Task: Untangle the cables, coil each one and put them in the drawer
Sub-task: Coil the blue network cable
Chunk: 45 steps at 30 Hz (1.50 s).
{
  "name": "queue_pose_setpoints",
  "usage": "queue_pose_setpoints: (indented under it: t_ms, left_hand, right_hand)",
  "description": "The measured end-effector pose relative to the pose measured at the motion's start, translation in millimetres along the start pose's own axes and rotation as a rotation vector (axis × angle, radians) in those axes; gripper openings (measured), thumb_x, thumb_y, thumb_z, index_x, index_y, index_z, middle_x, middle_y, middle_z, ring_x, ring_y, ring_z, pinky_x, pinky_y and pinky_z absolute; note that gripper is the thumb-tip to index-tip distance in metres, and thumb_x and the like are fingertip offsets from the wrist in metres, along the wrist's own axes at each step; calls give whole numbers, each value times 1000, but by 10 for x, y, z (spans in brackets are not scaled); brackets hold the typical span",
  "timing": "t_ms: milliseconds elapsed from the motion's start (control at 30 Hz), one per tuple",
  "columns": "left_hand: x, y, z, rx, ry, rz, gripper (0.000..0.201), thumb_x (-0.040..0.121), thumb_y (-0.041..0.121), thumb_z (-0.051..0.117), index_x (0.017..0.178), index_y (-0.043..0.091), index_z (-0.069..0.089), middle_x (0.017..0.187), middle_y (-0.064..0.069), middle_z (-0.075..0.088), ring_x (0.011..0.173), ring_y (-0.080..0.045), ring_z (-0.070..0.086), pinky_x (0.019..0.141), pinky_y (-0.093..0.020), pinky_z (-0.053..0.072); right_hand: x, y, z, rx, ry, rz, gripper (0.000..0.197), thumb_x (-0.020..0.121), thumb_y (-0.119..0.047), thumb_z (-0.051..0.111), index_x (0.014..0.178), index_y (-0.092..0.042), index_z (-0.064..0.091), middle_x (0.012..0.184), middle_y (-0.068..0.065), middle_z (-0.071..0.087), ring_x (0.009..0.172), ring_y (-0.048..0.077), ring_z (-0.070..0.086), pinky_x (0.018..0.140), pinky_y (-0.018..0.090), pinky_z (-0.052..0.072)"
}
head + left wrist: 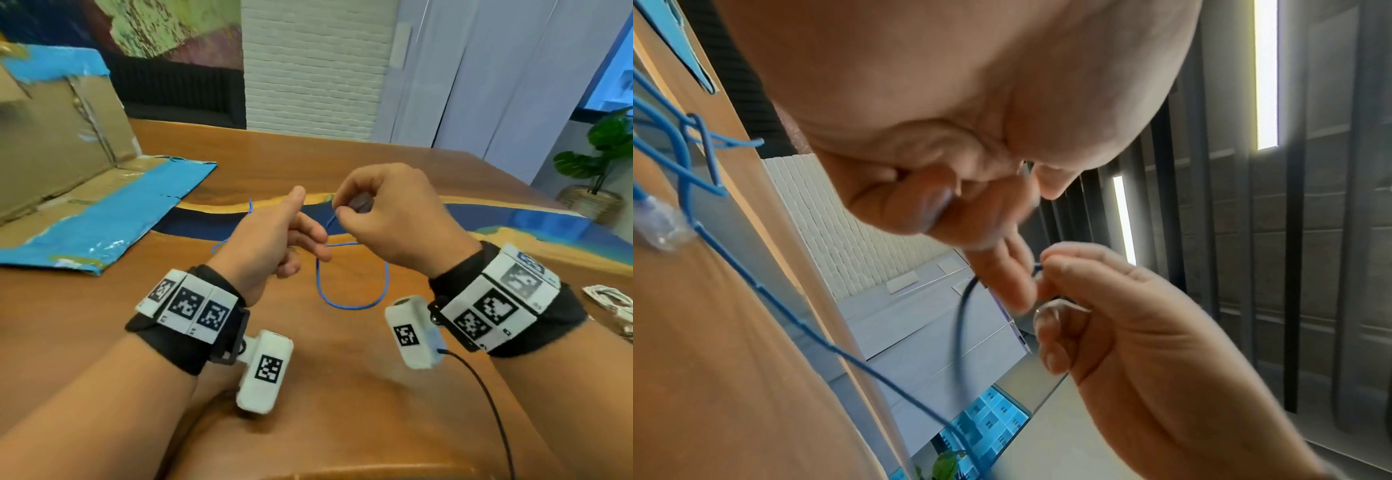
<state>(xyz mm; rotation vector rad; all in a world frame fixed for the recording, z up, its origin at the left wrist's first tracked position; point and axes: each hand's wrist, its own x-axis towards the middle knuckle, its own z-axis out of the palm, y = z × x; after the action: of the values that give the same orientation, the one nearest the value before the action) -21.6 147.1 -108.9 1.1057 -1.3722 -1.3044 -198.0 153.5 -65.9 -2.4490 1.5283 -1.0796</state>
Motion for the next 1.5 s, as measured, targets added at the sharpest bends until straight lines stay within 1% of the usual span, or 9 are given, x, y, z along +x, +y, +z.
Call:
queue_pose_setpoints:
  t_ms: [300,400,533,733,900,1067,1200,1333,1500]
  left_hand:
    - [-23,-69,-19,16,-33,94,21,100,11,59,93,-7,69,75,-14,68,64,-18,63,58,-23,53]
    - [0,-96,-3,4,-31,103,23,102,11,57,105,-9,67,86,-15,76,68,-19,68,62,-24,56]
    - [-16,-105,47,-79,-92,59,23,103,10,54,117,-5,64,82,-16,73,65,-21,68,60,-25,56]
    - [-18,-164,105,-88,-191,-64,20,91,-5,40,88,5,57,67,-13,54,41,-14,34,44,-25,28]
    - [-11,-126,81,-64,-291,-103,33,102,24,41,82,10,63,51,1,28,42,-13,8,44,-25,8]
    - [37,-12,-11,-612,-179,50,34,106,27,37,106,9,66,59,5,51,37,-4,34,40,-19,27]
    - [116,1,-111,-882,-30,189,33,109,23,37,121,7,64,102,-5,76,90,-14,74,81,-26,60]
    - [141,-102,-54,-369,119,189,30,110,21,39,119,12,65,110,-4,77,107,-18,72,99,-38,53]
    - [12,-182,74,166,-205,124,33,105,12,45,89,4,73,52,-8,53,46,-22,47,64,-52,45]
  right_hand:
    - [-239,-98,101,367,-180,-53,12,89,-14,75,77,-18,75,75,-1,73,67,10,65,61,23,51]
    - [-96,256,121,433,85,44,12,91,-18,70,98,-28,72,93,-4,72,88,6,66,83,36,56]
    - [-123,473,320,575,-195,149,42,97,-7,61,135,-26,59,127,-1,67,118,6,63,110,39,48]
    - [-282,572,403,699,-240,225,19,103,-1,51,107,-8,69,76,8,67,71,24,70,75,33,56]
    - [-329,486,334,706,-258,253,18,104,-16,56,97,-16,72,71,7,64,50,27,60,53,35,48]
    - [-357,466,377,659,-321,222,30,106,-13,51,120,-25,74,71,4,69,44,23,45,47,26,39]
    - [-433,308,495,604,-475,100,30,107,-12,48,124,-20,72,57,-1,58,49,5,39,56,17,35]
    - [-460,211,511,752,-499,63,22,106,-9,49,113,-5,70,54,-13,47,53,6,35,54,19,30]
    - [-371,422,266,676,-136,84,18,90,-8,72,80,7,70,54,-13,57,48,-3,47,52,7,34]
